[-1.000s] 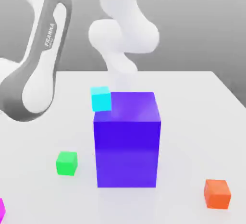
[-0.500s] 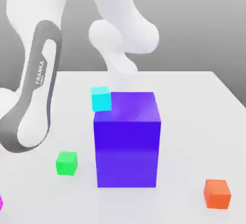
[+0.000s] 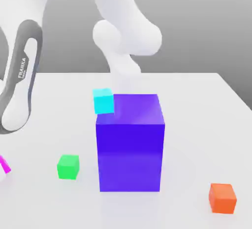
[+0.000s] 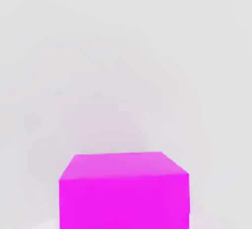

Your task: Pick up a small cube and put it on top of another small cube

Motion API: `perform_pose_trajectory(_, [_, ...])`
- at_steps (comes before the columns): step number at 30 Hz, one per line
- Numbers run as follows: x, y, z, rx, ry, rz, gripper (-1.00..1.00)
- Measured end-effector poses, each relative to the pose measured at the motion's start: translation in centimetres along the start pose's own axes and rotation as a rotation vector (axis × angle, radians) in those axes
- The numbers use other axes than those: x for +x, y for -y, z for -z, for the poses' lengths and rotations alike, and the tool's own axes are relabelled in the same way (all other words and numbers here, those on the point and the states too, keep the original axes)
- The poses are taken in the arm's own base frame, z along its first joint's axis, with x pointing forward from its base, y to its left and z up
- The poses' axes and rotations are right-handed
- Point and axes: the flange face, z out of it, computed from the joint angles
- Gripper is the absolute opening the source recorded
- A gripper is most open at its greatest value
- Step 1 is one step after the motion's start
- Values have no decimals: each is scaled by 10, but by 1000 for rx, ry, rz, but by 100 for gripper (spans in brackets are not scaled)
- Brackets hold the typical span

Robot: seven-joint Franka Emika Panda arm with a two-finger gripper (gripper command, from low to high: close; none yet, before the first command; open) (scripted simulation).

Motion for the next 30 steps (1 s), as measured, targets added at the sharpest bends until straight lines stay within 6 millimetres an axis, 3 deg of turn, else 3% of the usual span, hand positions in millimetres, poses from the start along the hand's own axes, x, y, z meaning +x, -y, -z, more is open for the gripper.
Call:
perform_pose_trajectory(4, [16,-37,-23,-106,26,197,-100])
perform_pose_trajectory(16, [37,-133,-84,-378,205,818,-100])
perform_pose_trajectory(30, [57,-249,-132,-613,538,1450,-100])
